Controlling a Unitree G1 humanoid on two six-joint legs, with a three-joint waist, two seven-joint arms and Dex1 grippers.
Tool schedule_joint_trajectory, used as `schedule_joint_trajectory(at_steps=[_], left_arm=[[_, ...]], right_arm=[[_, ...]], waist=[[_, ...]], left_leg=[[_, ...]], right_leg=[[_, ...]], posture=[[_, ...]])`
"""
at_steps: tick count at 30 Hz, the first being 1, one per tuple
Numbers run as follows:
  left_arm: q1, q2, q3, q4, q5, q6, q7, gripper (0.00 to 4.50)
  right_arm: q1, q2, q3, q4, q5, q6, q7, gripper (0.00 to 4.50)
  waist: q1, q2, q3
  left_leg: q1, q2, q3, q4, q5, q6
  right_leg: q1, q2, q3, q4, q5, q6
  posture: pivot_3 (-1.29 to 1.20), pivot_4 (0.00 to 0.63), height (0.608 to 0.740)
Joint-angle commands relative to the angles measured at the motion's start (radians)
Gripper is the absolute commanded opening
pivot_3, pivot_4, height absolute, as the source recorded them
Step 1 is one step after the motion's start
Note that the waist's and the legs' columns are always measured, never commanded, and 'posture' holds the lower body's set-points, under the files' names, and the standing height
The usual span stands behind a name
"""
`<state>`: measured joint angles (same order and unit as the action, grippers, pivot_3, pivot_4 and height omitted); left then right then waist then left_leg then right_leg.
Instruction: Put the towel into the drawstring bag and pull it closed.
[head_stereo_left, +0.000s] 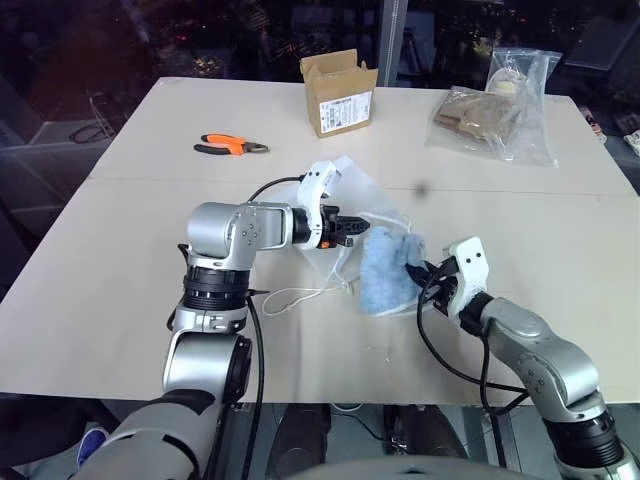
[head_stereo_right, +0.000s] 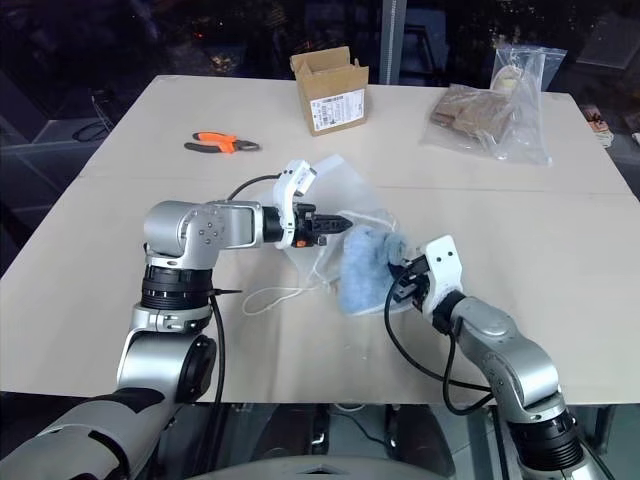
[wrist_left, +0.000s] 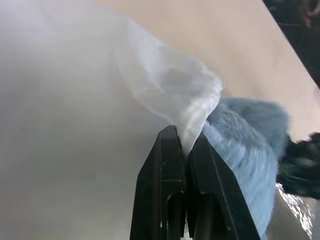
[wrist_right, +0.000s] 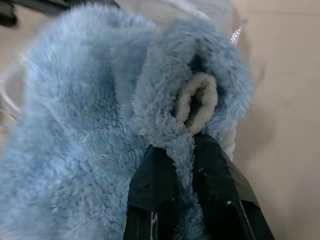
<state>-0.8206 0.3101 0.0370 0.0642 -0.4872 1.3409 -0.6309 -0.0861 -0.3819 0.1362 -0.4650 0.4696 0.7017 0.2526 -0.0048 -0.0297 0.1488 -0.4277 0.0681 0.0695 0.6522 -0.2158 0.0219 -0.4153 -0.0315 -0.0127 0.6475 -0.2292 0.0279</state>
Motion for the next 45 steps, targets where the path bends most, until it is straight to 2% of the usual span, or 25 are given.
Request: schedule_joint_trajectory(at_steps=[1, 4, 8, 12, 16, 21, 25, 30, 34, 37, 40, 43, 45], left_arm=[[-0.02, 0.031, -0.041, -0.039, -0.02, -0.046, -0.039, 0.02], [-0.016, 0.046, -0.083, -0.055, -0.021, -0.07, -0.056, 0.02], [-0.026, 0.057, -0.126, -0.097, -0.037, -0.098, -0.091, 0.02], [-0.017, 0.081, -0.158, -0.153, -0.051, -0.128, -0.131, 0.02], [-0.012, 0.096, -0.142, -0.175, -0.075, -0.122, -0.144, 0.02], [0.036, 0.159, -0.173, -0.202, -0.087, -0.096, -0.161, 0.02], [0.073, 0.174, -0.173, -0.205, -0.082, -0.102, -0.15, 0.02], [0.073, 0.164, -0.17, -0.204, -0.09, -0.095, -0.146, 0.02], [0.047, 0.113, -0.139, -0.182, -0.108, -0.071, -0.118, 0.0], [0.016, 0.078, -0.088, -0.125, -0.114, -0.05, -0.076, 0.0], [-0.021, 0.044, -0.04, -0.067, -0.12, -0.029, -0.037, 0.0], [-0.028, 0.041, -0.043, -0.05, -0.114, -0.037, -0.03, 0.0], [-0.024, 0.043, -0.047, -0.049, -0.114, -0.041, -0.029, 0.0]], right_arm=[[-0.056, 0.001, 0.0, -0.124, 0.002, -0.064, 0.059, 0.0], [-0.114, -0.013, 0.05, -0.139, -0.041, -0.053, 0.082, 0.0], [-0.205, -0.117, 0.243, -0.055, -0.235, -0.05, 0.138, 0.0], [-0.245, -0.081, 0.289, 0.06, -0.261, -0.032, 0.168, 0.0], [-0.246, 0.001, 0.219, 0.143, -0.221, 0.001, 0.166, 0.0], [-0.256, 0.248, -0.088, 0.232, 0.04, 0.036, 0.117, 0.0], [-0.257, 0.36, -0.264, 0.258, 0.24, 0.084, 0.1, 0.0], [-0.257, 0.386, -0.262, 0.288, 0.213, 0.071, 0.053, 0.0], [-0.283, 0.398, -0.212, 0.313, 0.096, -0.003, -0.026, 1.41], [-0.246, 0.329, -0.141, 0.211, 0.072, 0.033, 0.018, 1.41], [-0.204, 0.285, -0.154, 0.111, 0.144, 0.109, 0.037, 1.41], [-0.184, 0.24, -0.165, 0.041, 0.14, 0.112, 0.032, 2.3], [-0.178, 0.225, -0.16, 0.01, 0.122, 0.115, 0.006, 3.21]], waist=[[-0.002, 0.0, 0.0], [-0.005, 0.0, 0.0], [-0.004, 0.0, 0.0], [-0.004, 0.0, 0.0], [-0.007, 0.0, 0.0], [-0.009, 0.0, 0.0], [-0.003, 0.0, 0.0], [-0.007, 0.001, 0.0], [-0.008, 0.001, 0.001], [-0.007, 0.001, 0.001], [-0.007, 0.001, 0.001], [-0.007, 0.001, 0.001], [-0.008, 0.001, 0.001]], left_leg=[[0.0, 0.0, 0.0, 0.0, 0.0, 0.0], [0.0, 0.0, 0.0, 0.0, 0.0, 0.0], [0.0, 0.0, 0.0, 0.0, 0.0, 0.0], [-0.001, 0.0, 0.0, 0.0, 0.0, 0.0], [0.0, 0.0, 0.0, 0.0, 0.0, 0.0], [0.003, 0.001, 0.001, -0.001, 0.0, 0.0], [0.002, 0.002, 0.001, -0.001, 0.0, 0.0], [0.002, 0.001, 0.001, -0.001, 0.0, 0.0], [0.002, 0.001, 0.001, -0.002, 0.0, 0.0], [0.002, 0.001, 0.001, -0.002, 0.0, 0.0], [0.001, 0.001, 0.001, -0.002, 0.0, 0.0], [0.0, 0.001, 0.001, -0.002, 0.0, 0.0], [0.0, 0.001, 0.001, -0.002, 0.0, 0.0]], right_leg=[[0.0, 0.0, 0.0, 0.0, 0.0, 0.0], [0.0, 0.0, 0.0, 0.0, 0.0, 0.0], [0.0, 0.0, 0.0, 0.0, 0.0, 0.0], [-0.001, 0.0, 0.0, -0.001, 0.0, 0.0], [0.0, 0.0, 0.001, -0.001, 0.0, 0.0], [0.0, 0.002, 0.002, 0.002, 0.0, 0.0], [0.0, 0.001, 0.002, 0.002, 0.0, 0.0], [0.0, 0.0, 0.002, 0.001, 0.0, 0.0], [0.0, 0.0, 0.002, 0.001, 0.0, 0.0], [-0.001, 0.0, 0.002, 0.001, 0.0, 0.0], [-0.001, 0.0, 0.002, 0.0, 0.0, 0.0], [-0.001, 0.0, 0.001, -0.001, 0.0, 0.0], [-0.001, 0.0, 0.002, -0.001, 0.0, 0.0]], posture=[[0.0, 0.15, 0.74], [0.0, 0.15, 0.74], [0.0, 0.15, 0.74], [0.0, 0.15, 0.74], [0.0, 0.15, 0.74], [0.0, 0.15, 0.74], [0.0, 0.15, 0.74], [0.0, 0.15, 0.74], [0.0, 0.15, 0.74], [0.0, 0.15, 0.74], [0.0, 0.15, 0.74], [0.0, 0.15, 0.74], [0.0, 0.15, 0.74]])
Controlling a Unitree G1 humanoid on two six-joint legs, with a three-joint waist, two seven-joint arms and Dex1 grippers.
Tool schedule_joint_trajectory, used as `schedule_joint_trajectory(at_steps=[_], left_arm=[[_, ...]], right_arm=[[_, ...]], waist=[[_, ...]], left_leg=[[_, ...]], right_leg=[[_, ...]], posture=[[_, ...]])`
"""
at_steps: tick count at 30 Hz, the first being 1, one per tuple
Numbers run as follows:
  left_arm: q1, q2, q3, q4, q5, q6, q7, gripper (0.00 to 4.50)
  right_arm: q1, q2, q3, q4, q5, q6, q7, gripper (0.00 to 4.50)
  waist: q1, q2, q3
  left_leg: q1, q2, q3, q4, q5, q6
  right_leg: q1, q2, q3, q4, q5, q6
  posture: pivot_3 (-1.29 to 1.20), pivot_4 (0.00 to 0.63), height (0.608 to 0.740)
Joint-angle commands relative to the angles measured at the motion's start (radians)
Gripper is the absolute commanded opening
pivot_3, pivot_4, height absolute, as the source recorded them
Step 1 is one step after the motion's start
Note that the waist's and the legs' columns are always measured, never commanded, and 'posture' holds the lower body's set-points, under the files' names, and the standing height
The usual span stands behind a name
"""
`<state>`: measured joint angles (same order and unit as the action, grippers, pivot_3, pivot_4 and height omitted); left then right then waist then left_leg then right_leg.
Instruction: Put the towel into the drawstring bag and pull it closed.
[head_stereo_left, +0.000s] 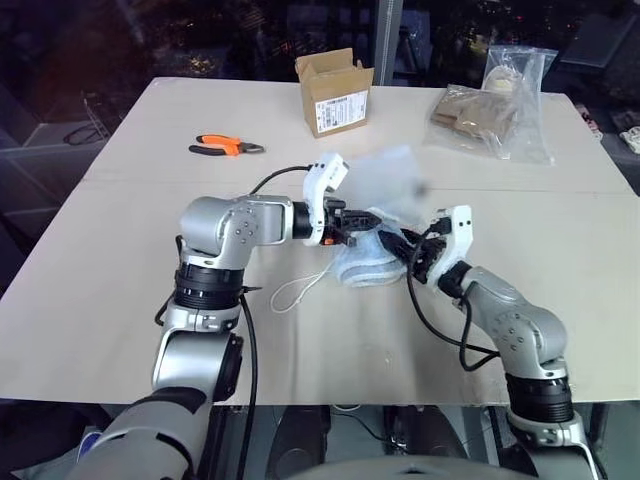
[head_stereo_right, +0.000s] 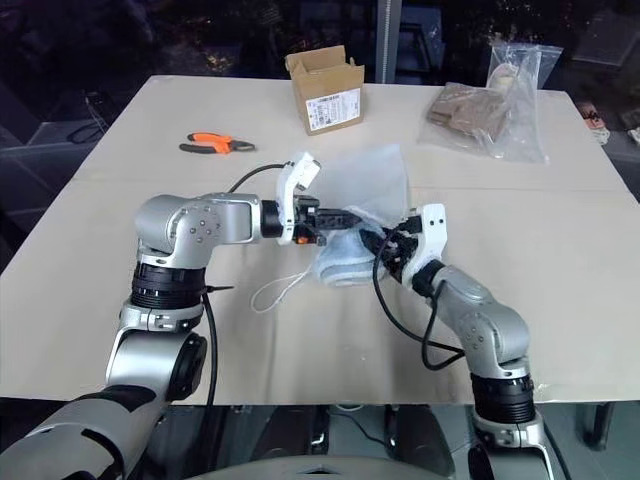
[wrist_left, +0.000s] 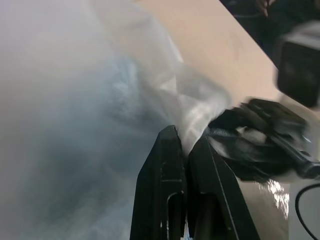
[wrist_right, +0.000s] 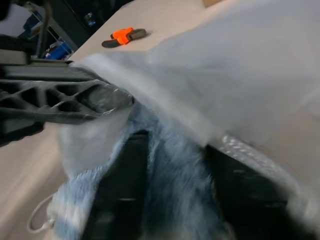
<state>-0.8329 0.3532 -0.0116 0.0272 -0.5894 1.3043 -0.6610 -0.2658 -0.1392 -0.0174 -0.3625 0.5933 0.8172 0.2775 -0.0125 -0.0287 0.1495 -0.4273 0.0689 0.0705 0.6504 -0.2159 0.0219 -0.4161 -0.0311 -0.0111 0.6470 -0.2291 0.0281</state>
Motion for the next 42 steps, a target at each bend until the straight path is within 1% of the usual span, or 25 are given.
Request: schedule_joint_trajectory(at_steps=[1, 4, 6, 9, 13, 14, 15, 16, 18, 19, 21, 22, 23, 25, 27, 31, 34, 36, 37, 38, 40, 41, 42], left_arm=[[-0.01, -0.001, 0.002, -0.012, -0.012, -0.006, 0.002, 0.0], [-0.012, -0.004, 0.007, -0.005, -0.012, -0.008, 0.009, 0.0], [-0.015, -0.004, 0.011, 0.0, -0.014, -0.009, 0.009, 0.0], [-0.015, -0.004, 0.01, -0.002, -0.019, -0.006, 0.005, 0.0], [0.002, 0.006, -0.004, -0.022, -0.026, 0.009, -0.002, 0.0], [0.01, 0.013, -0.011, -0.028, -0.025, 0.01, -0.005, 0.0], [0.017, 0.02, -0.018, -0.033, -0.023, 0.01, -0.009, 0.0], [0.023, 0.027, -0.022, -0.039, -0.023, 0.014, -0.011, 0.0], [0.032, 0.044, -0.025, -0.052, -0.029, 0.021, -0.02, 0.0], [0.034, 0.052, -0.025, -0.057, -0.033, 0.026, -0.025, 0.0], [0.036, 0.069, -0.033, -0.064, -0.034, 0.032, -0.034, 0.0], [0.036, 0.076, -0.037, -0.065, -0.033, 0.032, -0.038, 0.0], [0.036, 0.083, -0.038, -0.066, -0.034, 0.034, -0.041, 0.0], [0.033, 0.101, -0.036, -0.069, -0.042, 0.043, -0.05, 0.0], [0.022, 0.105, -0.021, -0.081, -0.071, 0.07, -0.062, 0.0], [0.003, 0.081, -0.001, -0.106, -0.119, 0.108, -0.061, 0.0], [0.003, 0.078, -0.016, -0.109, -0.116, 0.099, -0.054, 0.0], [0.013, 0.088, -0.046, -0.095, -0.082, 0.042, -0.054, 0.0], [0.014, 0.09, -0.053, -0.087, -0.073, 0.024, -0.053, 0.0], [0.012, 0.091, -0.057, -0.075, -0.064, 0.009, -0.052, 0.0], [0.001, 0.102, -0.068, -0.043, -0.035, -0.035, -0.055, 0.0], [-0.006, 0.114, -0.077, -0.022, -0.017, -0.066, -0.065, 0.0], [-0.014, 0.133, -0.098, 0.0, 0.013, -0.113, -0.078, 0.0]], right_arm=[[0.011, -0.033, 0.0, -0.127, 0.012, 0.02, -0.016, 3.68], [0.039, -0.069, -0.009, -0.197, 0.066, 0.086, -0.008, 3.68], [0.048, -0.086, -0.01, -0.21, 0.077, 0.115, -0.015, 3.68], [0.066, -0.118, 0.061, -0.167, 0.006, 0.107, -0.018, 3.68], [0.022, -0.076, 0.165, -0.035, -0.094, 0.018, -0.015, 3.68], [0.004, -0.064, 0.183, 0.008, -0.13, -0.014, -0.021, 3.31], [-0.013, -0.055, 0.199, 0.049, -0.168, -0.054, -0.026, 3.17], [-0.024, -0.039, 0.201, 0.084, -0.194, -0.106, -0.028, 2.83], [-0.033, 0.018, 0.17, 0.144, -0.181, -0.19, -0.007, 1.96], [-0.036, 0.045, 0.153, 0.178, -0.171, -0.231, 0.008, 1.44], [-0.037, 0.1, 0.111, 0.222, -0.124, -0.269, 0.039, 0.57], [-0.039, 0.13, 0.082, 0.238, -0.094, -0.283, 0.049, 0.04], [-0.043, 0.15, 0.062, 0.246, -0.074, -0.293, 0.058, 0.01], [-0.058, 0.189, 0.015, 0.261, -0.02, -0.313, 0.075, 0.01], [-0.08, 0.209, -0.01, 0.297, -0.014, -0.344, 0.083, 0.01], [-0.156, 0.25, -0.005, 0.451, -0.066, -0.441, 0.104, 0.01], [-0.206, 0.275, -0.009, 0.551, -0.09, -0.511, 0.12, 0.01], [-0.23, 0.259, -0.003, 0.623, -0.125, -0.554, 0.144, 0.8], [-0.233, 0.25, 0.005, 0.641, -0.137, -0.568, 0.161, 1.34], [-0.231, 0.243, 0.012, 0.645, -0.148, -0.573, 0.168, 1.62], [-0.203, 0.216, 0.038, 0.603, -0.184, -0.559, 0.16, 2.52], [-0.166, 0.185, 0.065, 0.538, -0.202, -0.535, 0.171, 2.95], [-0.115, 0.134, 0.1, 0.44, -0.219, -0.502, 0.191, 2.95]], waist=[[-0.001, 0.0, 0.0], [0.0, 0.0, 0.0], [0.0, 0.0, 0.0], [0.0, 0.0, 0.0], [-0.004, 0.0, 0.0], [-0.004, 0.0, 0.0], [-0.005, 0.0, 0.0], [-0.004, 0.0, 0.0], [-0.002, 0.0, 0.0], [-0.001, 0.0, 0.0], [0.001, 0.0, 0.0], [0.001, 0.0, 0.0], [0.001, 0.0, 0.0], [0.001, 0.0, 0.0], [-0.001, 0.0, 0.0], [-0.001, 0.0, 0.0], [-0.004, 0.0, 0.0], [-0.004, 0.0, 0.0], [-0.004, 0.001, 0.0], [-0.001, 0.001, 0.0], [0.0, 0.001, 0.0], [0.001, 0.001, 0.0], [0.003, 0.001, 0.0]], left_leg=[[0.0, 0.0, 0.0, 0.0, 0.0, 0.0], [0.0, 0.0, 0.0, -0.001, 0.0, 0.0], [0.0, 0.0, 0.0, -0.001, 0.0, 0.0], [0.0, 0.0, 0.0, 0.0, 0.0, 0.0], [0.001, 0.0, 0.0, 0.0, 0.0, 0.0], [0.001, 0.0, 0.0, -0.001, 0.0, 0.0], [0.001, 0.0, 0.0, -0.001, 0.0, 0.0], [0.002, 0.0, 0.0, -0.001, 0.0, 0.0], [0.001, 0.0, 0.0, -0.001, 0.0, 0.0], [0.001, 0.0, 0.0, -0.001, 0.0, 0.0], [0.0, 0.0, 0.0, -0.001, 0.0, 0.0], [-0.001, 0.0, 0.0, -0.001, 0.0, 0.0], [-0.001, 0.0, 0.0, -0.001, 0.0, 0.0], [-0.002, 0.0, 0.0, -0.001, 0.0, 0.0], [-0.002, 0.0, 0.0, -0.001, 0.0, 0.0], [-0.001, 0.0, 0.0, 0.0, 0.0, 0.0], [-0.001, 0.0, 0.0, -0.001, 0.0, 0.0], [-0.001, 0.0, 0.0, -0.001, 0.0, 0.0], [-0.001, 0.0, 0.0, -0.002, 0.0, 0.0], [-0.001, 0.0, 0.0, -0.002, 0.0, 0.0], [-0.002, 0.0, 0.001, -0.001, 0.0, 0.0], [-0.002, 0.0, 0.001, -0.001, 0.0, 0.0], [-0.002, 0.0, 0.001, -0.001, 0.0, 0.0]], right_leg=[[0.0, 0.0, 0.0, 0.0, 0.0, 0.0], [0.0, 0.0, -0.001, 0.0, 0.0, 0.0], [0.0, 0.0, -0.001, 0.0, 0.0, 0.0], [0.0, 0.0, 0.0, 0.0, 0.0, 0.0], [0.0, 0.0, 0.0, 0.0, 0.0, 0.0], [0.0, 0.001, 0.0, 0.0, 0.0, 0.0], [0.0, 0.001, 0.001, 0.0, 0.0, 0.0], [0.0, 0.001, 0.001, 0.0, 0.0, 0.0], [0.0, 0.001, 0.0, 0.0, 0.0, 0.0], [0.0, 0.001, 0.0, 0.0, 0.0, 0.0], [0.0, 0.001, -0.001, -0.001, 0.0, 0.0], [0.0, 0.0, -0.001, -0.001, 0.0, 0.0], [-0.001, 0.0, -0.001, -0.001, 0.0, 0.0], [-0.002, 0.0, 0.0, -0.001, 0.0, 0.0], [-0.002, 0.0, 0.0, -0.001, 0.0, 0.0], [-0.002, 0.0, 0.0, 0.0, 0.0, 0.0], [-0.002, 0.0, 0.0, 0.001, 0.0, 0.0], [-0.003, 0.0, 0.0, 0.001, 0.0, 0.0], [-0.003, 0.0, 0.0, 0.001, 0.0, 0.0], [-0.003, 0.0, 0.0, 0.001, 0.0, 0.0], [-0.003, 0.0, 0.0, 0.0, 0.0, 0.0], [-0.003, 0.0, 0.0, 0.0, 0.0, 0.0], [-0.003, 0.0, 0.0, 0.0, 0.0, 0.0]], posture=[[0.0, 0.15, 0.74], [0.0, 0.15, 0.74], [0.0, 0.15, 0.74], [0.0, 0.15, 0.74], [0.0, 0.15, 0.74], [0.0, 0.15, 0.74], [0.0, 0.15, 0.74], [0.0, 0.15, 0.74], [0.0, 0.15, 0.74], [0.0, 0.15, 0.74], [0.0, 0.15, 0.74], [0.0, 0.15, 0.74], [0.0, 0.15, 0.74], [0.0, 0.15, 0.74], [0.0, 0.15, 0.74], [0.0, 0.15, 0.74], [0.0, 0.15, 0.74], [0.0, 0.15, 0.74], [0.0, 0.15, 0.74], [0.0, 0.15, 0.74], [0.0, 0.15, 0.74], [0.0, 0.15, 0.74], [0.0, 0.15, 0.74]])
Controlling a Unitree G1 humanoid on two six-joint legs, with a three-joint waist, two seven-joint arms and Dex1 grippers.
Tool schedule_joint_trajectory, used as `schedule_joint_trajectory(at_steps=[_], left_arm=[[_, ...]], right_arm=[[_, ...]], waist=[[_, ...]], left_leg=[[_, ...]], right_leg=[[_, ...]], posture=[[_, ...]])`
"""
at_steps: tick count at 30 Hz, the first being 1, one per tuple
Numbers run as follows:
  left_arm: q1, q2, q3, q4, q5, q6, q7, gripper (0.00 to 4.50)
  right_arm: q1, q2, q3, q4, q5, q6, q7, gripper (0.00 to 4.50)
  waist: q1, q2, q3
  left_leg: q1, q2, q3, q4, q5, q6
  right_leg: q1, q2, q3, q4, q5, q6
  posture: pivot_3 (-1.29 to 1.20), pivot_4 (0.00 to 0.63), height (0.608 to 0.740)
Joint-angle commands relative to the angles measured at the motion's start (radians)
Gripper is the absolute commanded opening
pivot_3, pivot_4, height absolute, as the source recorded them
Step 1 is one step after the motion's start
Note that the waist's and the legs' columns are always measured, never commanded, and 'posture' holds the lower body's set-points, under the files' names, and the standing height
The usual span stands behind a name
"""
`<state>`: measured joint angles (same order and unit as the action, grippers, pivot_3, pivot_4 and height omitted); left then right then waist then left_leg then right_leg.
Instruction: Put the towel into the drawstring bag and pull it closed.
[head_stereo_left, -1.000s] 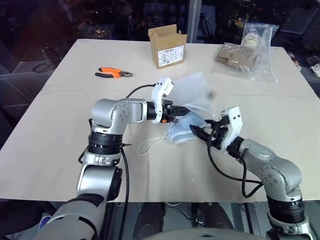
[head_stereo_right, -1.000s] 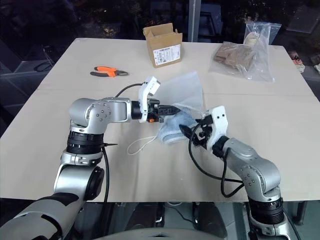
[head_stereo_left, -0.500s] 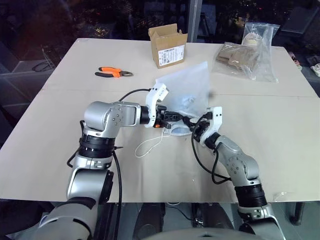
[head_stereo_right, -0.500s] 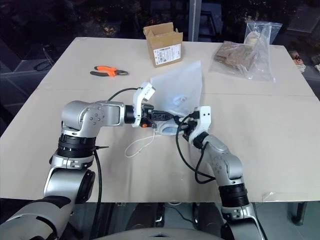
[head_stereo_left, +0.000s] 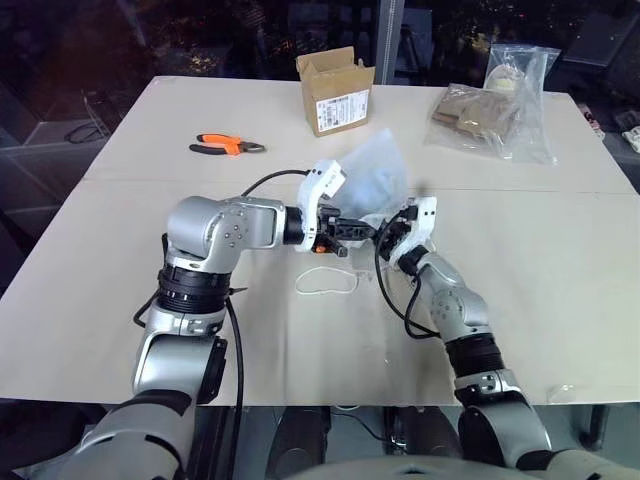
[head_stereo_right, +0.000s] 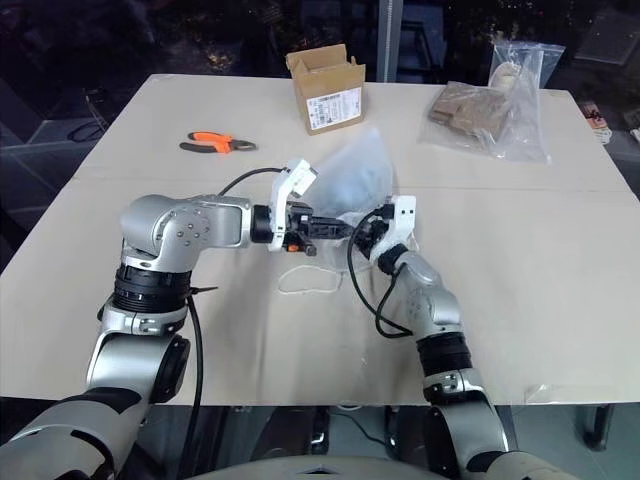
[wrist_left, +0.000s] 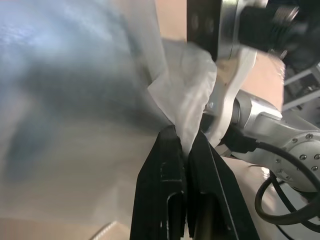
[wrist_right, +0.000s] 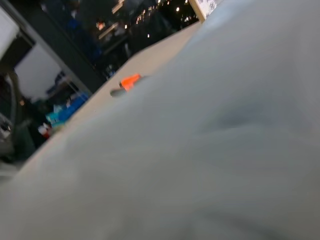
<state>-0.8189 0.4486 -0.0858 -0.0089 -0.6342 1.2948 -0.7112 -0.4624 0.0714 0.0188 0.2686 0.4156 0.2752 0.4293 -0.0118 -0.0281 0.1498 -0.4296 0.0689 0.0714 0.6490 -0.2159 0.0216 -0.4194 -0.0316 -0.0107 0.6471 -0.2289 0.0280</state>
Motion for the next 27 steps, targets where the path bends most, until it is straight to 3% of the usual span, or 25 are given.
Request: schedule_joint_trajectory(at_steps=[1, 6, 10, 14, 27], left_arm=[[-0.032, 0.05, -0.038, 0.052, 0.08, -0.144, -0.041, 0.0], [-0.065, 0.073, -0.08, 0.148, 0.153, -0.28, -0.104, 0.0], [-0.083, 0.066, -0.082, 0.2, 0.186, -0.34, -0.127, 0.0], [-0.099, 0.066, -0.075, 0.221, 0.204, -0.363, -0.144, 0.0], [-0.096, 0.069, -0.097, 0.223, 0.292, -0.45, -0.175, 0.0]], right_arm=[[0.124, -0.119, 0.091, -0.275, -0.053, 0.066, 0.056, 2.95], [0.284, -0.329, 0.155, -0.706, 0.009, 0.255, 0.114, 2.95], [0.311, -0.426, 0.149, -0.829, -0.058, 0.309, 0.061, 2.95], [0.31, -0.463, 0.11, -0.768, -0.184, 0.339, -0.067, 2.95], [0.163, -0.4, 0.123, -0.509, -0.297, 0.356, -0.159, 2.95]], waist=[[0.002, 0.0, 0.0], [0.001, 0.001, 0.001], [-0.004, 0.001, 0.001], [0.001, 0.001, 0.001], [0.0, 0.001, 0.001]], left_leg=[[-0.001, 0.0, 0.0, 0.0, 0.0, 0.0], [-0.001, -0.001, 0.0, 0.0, 0.0, 0.0], [0.0, 0.001, 0.0, 0.0, 0.0, 0.0], [0.0, 0.0, 0.001, 0.001, 0.0, 0.0], [-0.001, -0.001, 0.001, 0.001, 0.0, 0.0]], right_leg=[[0.0, 0.0, 0.0, 0.0, 0.0, 0.0], [-0.002, -0.001, 0.001, 0.0, 0.0, 0.0], [-0.002, 0.003, 0.0, 0.001, 0.0, 0.0], [-0.002, 0.002, 0.0, 0.002, 0.0, 0.0], [-0.002, 0.001, 0.001, 0.0, 0.0, 0.0]], posture=[[0.0, 0.15, 0.74], [0.0, 0.15, 0.74], [0.0, 0.15, 0.74], [0.0, 0.15, 0.74], [0.0, 0.15, 0.74]])
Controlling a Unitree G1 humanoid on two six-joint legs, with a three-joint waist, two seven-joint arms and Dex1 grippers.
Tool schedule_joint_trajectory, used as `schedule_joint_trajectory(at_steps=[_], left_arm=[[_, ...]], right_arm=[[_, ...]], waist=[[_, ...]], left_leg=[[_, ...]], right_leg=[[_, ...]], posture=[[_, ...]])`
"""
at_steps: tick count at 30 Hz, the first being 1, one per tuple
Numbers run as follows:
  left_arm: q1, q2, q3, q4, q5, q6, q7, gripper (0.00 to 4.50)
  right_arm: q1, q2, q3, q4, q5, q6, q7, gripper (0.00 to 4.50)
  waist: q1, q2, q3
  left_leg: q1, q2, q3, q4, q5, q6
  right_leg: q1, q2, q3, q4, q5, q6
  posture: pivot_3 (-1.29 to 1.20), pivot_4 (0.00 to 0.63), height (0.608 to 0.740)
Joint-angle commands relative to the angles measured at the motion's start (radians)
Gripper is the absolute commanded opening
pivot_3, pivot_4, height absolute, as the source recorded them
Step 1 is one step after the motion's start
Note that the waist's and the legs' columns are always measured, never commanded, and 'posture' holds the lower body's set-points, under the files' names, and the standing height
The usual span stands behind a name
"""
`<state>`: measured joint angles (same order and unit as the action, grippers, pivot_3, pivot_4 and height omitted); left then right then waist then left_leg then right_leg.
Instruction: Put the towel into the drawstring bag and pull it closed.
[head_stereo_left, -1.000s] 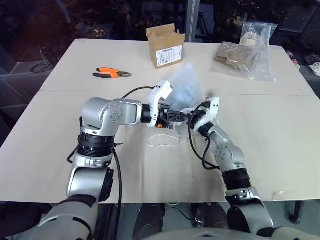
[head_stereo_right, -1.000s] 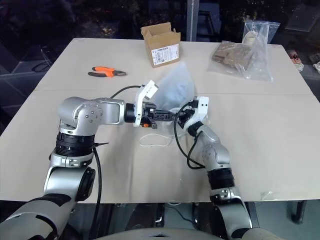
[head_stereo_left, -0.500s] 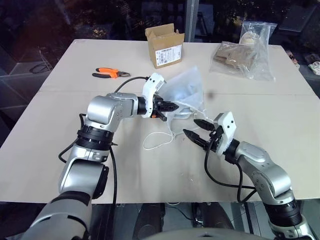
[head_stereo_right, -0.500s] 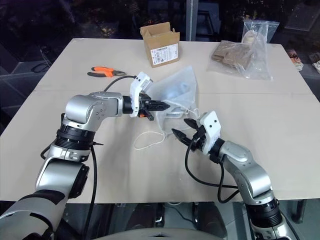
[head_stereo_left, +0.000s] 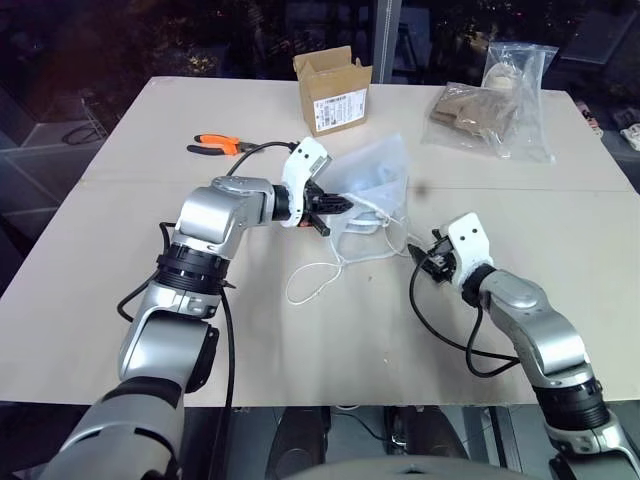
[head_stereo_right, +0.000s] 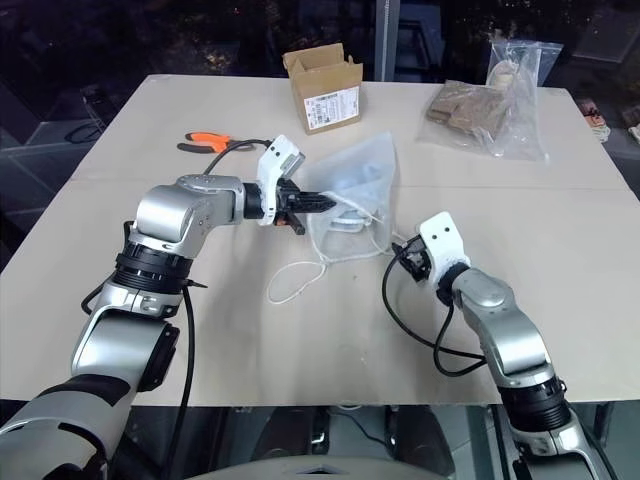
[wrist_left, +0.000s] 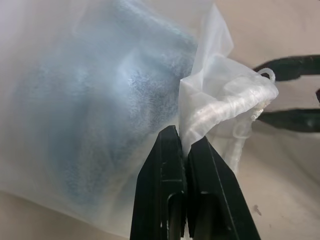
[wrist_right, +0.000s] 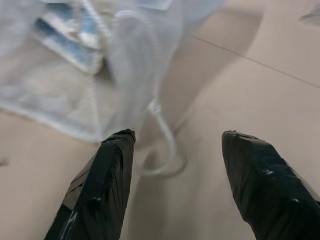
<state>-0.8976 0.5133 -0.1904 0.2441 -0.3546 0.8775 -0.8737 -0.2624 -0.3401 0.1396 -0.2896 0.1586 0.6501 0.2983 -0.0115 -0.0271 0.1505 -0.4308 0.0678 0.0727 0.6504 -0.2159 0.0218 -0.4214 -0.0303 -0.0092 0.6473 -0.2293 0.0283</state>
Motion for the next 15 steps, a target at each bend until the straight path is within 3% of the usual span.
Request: schedule_joint_trajectory(at_steps=[1, 4, 10, 15], left_arm=[[-0.015, 0.005, 0.006, -0.035, 0.016, -0.037, -0.014, 0.0], [-0.007, 0.001, 0.006, -0.035, 0.029, -0.072, -0.02, 0.0], [-0.006, -0.007, 0.0, -0.002, 0.065, -0.191, -0.044, 0.0], [-0.027, 0.026, 0.025, 0.086, 0.049, -0.271, -0.166, 0.0]], right_arm=[[-0.051, 0.022, 0.007, 0.076, -0.048, -0.025, -0.03, 2.95], [-0.114, 0.057, 0.037, 0.192, -0.091, -0.061, -0.042, 2.95], [-0.179, 0.109, 0.03, 0.316, -0.155, -0.142, -0.098, 0.17], [-0.092, 0.12, -0.014, 0.192, -0.152, -0.112, -0.124, 0.02]], waist=[[0.0, 0.0, 0.0], [0.0, 0.0, 0.0], [0.002, 0.0, 0.0], [0.001, 0.0, 0.0]], left_leg=[[0.0, 0.0, 0.0, 0.0, 0.0, 0.0], [0.0, 0.0, 0.001, 0.0, 0.0, 0.0], [0.0, 0.0, 0.001, 0.0, 0.0, 0.0], [-0.001, 0.0, 0.001, 0.0, 0.0, 0.0]], right_leg=[[0.0, 0.0, 0.0, 0.0, 0.0, 0.0], [0.0, 0.0, 0.0, 0.0, 0.0, 0.0], [0.0, 0.0, 0.0, 0.001, 0.0, 0.0], [0.0, -0.001, 0.0, 0.0, 0.0, 0.0]], posture=[[0.0, 0.15, 0.74], [0.0, 0.15, 0.74], [0.0, 0.15, 0.74], [0.0, 0.15, 0.74]])
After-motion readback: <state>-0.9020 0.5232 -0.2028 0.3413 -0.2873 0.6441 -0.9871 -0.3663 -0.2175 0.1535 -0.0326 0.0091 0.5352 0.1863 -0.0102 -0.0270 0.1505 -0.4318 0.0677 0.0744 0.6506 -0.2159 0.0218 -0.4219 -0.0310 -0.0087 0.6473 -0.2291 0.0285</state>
